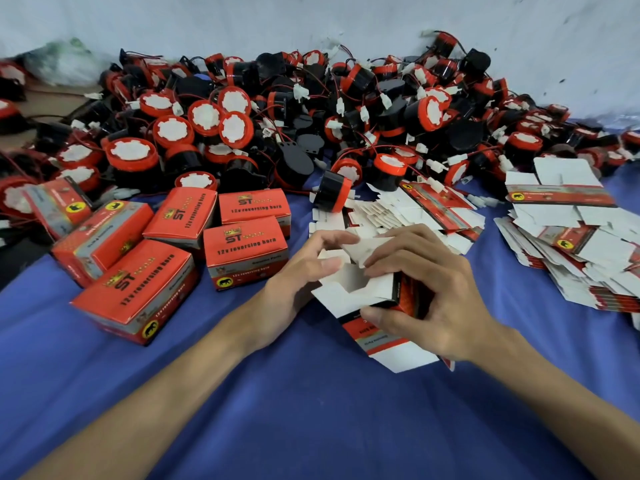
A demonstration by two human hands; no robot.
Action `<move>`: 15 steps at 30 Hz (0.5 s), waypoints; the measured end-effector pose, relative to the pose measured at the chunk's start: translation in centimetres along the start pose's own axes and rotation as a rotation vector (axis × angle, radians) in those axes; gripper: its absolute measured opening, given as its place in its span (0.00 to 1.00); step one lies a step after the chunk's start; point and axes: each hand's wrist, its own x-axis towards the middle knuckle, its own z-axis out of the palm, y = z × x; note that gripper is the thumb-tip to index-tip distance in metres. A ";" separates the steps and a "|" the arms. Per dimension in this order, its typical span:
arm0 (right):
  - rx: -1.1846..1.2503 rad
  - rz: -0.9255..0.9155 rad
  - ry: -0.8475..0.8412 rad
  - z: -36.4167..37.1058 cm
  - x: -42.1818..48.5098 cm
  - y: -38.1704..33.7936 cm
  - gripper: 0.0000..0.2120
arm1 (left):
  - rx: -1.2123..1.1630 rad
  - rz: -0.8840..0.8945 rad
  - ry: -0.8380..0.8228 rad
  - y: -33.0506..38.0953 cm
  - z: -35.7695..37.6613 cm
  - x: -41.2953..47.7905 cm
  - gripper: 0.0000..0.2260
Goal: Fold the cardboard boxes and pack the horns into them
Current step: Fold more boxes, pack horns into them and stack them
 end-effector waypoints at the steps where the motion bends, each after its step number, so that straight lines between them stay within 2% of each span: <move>1: 0.008 0.009 0.021 0.0 0.0 0.0 0.19 | 0.002 0.013 -0.001 0.1 0.1 -0.1 0.22; 3: 0.020 0.023 0.055 -0.1 0.0 0.0 0.19 | 0.004 0.032 0.001 0.2 0.3 -0.2 0.21; 7: 0.062 0.052 0.080 0.1 0.0 -0.3 0.18 | 0.070 0.069 0.040 0.3 0.5 -0.3 0.30; 11: 0.133 0.101 0.104 0.3 0.1 -0.7 0.16 | 0.085 0.115 0.044 0.2 1.0 -0.6 0.34; 15: 0.116 0.087 0.095 0.7 0.1 -1.0 0.17 | 0.062 0.108 0.112 0.3 1.5 -0.2 0.20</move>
